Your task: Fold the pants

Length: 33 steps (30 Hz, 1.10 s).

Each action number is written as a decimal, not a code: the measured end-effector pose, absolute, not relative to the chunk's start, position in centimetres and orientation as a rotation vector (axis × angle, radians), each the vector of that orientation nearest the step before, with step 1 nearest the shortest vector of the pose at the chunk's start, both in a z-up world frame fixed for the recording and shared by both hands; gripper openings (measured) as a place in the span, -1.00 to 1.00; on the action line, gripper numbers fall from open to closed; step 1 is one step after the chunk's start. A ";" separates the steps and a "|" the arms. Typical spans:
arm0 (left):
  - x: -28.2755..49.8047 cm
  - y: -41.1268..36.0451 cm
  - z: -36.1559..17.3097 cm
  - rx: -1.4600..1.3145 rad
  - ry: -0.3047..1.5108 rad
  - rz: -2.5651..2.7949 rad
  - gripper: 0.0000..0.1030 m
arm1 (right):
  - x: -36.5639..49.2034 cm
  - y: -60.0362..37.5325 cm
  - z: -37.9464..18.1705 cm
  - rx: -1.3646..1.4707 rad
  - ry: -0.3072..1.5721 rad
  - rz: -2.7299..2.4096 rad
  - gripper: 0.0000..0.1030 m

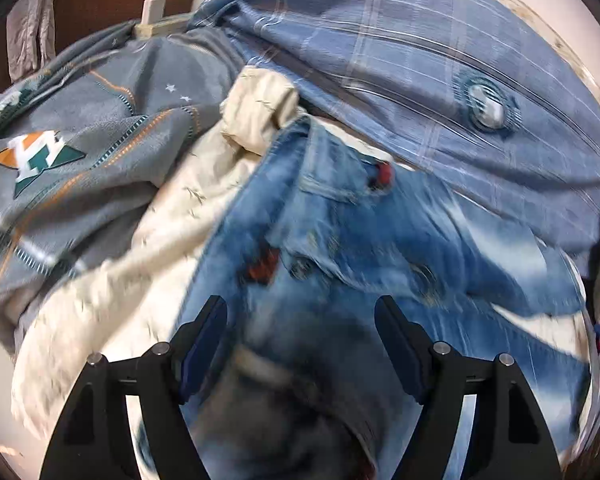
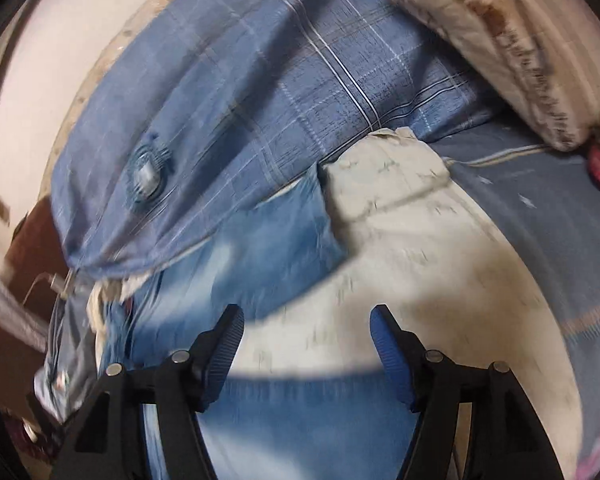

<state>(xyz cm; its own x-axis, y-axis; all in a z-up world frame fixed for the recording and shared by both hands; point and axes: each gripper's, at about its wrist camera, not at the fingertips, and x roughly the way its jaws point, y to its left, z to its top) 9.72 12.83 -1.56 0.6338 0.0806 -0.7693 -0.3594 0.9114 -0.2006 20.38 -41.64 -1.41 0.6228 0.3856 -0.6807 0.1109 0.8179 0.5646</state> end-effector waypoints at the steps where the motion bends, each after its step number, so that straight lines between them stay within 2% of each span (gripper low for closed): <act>1: 10.2 13.6 -1.9 -0.375 0.858 0.268 0.49 | 22.0 -41.6 -2.1 0.617 0.914 0.164 0.33; 4: 10.5 14.4 -3.1 -0.390 0.860 0.295 0.49 | 25.2 -40.9 -4.1 0.610 0.955 0.144 0.27; 6: 10.5 14.3 -3.7 -0.379 0.883 0.297 0.49 | 26.7 -40.0 -5.3 0.590 0.993 0.149 -0.35; 7: 10.7 14.3 -3.8 -0.371 0.889 0.294 0.49 | 26.7 -39.5 -4.9 0.545 0.985 0.140 -0.76; 12: 10.1 14.1 -3.1 -0.358 0.863 0.289 0.49 | 22.9 -38.0 0.8 0.338 0.833 0.102 -0.79; 15: 10.3 14.0 -3.2 -0.357 0.874 0.277 0.49 | 21.7 -39.5 0.5 0.284 0.837 0.005 -0.79; 18: 10.4 14.1 -3.2 -0.368 0.882 0.267 0.49 | 22.6 -40.8 -5.1 0.365 0.995 0.020 -0.72; 20: 10.8 14.4 -2.9 -0.366 0.887 0.259 0.49 | 22.7 -41.5 -7.4 0.421 1.041 0.034 -0.54; 21: 11.0 14.7 -2.6 -0.365 0.881 0.261 0.49 | 22.2 -42.0 -7.4 0.457 0.995 0.044 -0.53; 22: 11.3 15.1 -2.1 -0.368 0.873 0.261 0.49 | 22.0 -42.2 -7.1 0.465 0.991 0.045 -0.22; 23: 11.8 15.6 -1.7 -0.378 0.867 0.260 0.49 | 21.9 -42.5 -6.7 0.477 0.986 0.055 0.34; 24: 12.1 15.9 -1.5 -0.391 0.864 0.256 0.49 | 21.5 -42.8 -5.6 0.487 0.945 0.069 0.41; 29: 15.9 17.7 0.0 -0.489 0.841 0.233 0.49 | 20.5 -43.1 -0.6 0.503 0.781 0.130 0.41; 33: 20.4 17.2 0.5 -0.466 0.851 0.210 0.49 | 22.0 -40.7 -1.3 0.529 0.823 0.331 0.41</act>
<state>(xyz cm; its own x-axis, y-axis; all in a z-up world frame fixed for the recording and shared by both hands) 20.40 17.22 0.49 0.6463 -0.0058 -0.7631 -0.3594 0.8798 -0.3110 21.95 -40.72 -1.26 0.6406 0.4744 -0.6038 -0.0765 0.8218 0.5646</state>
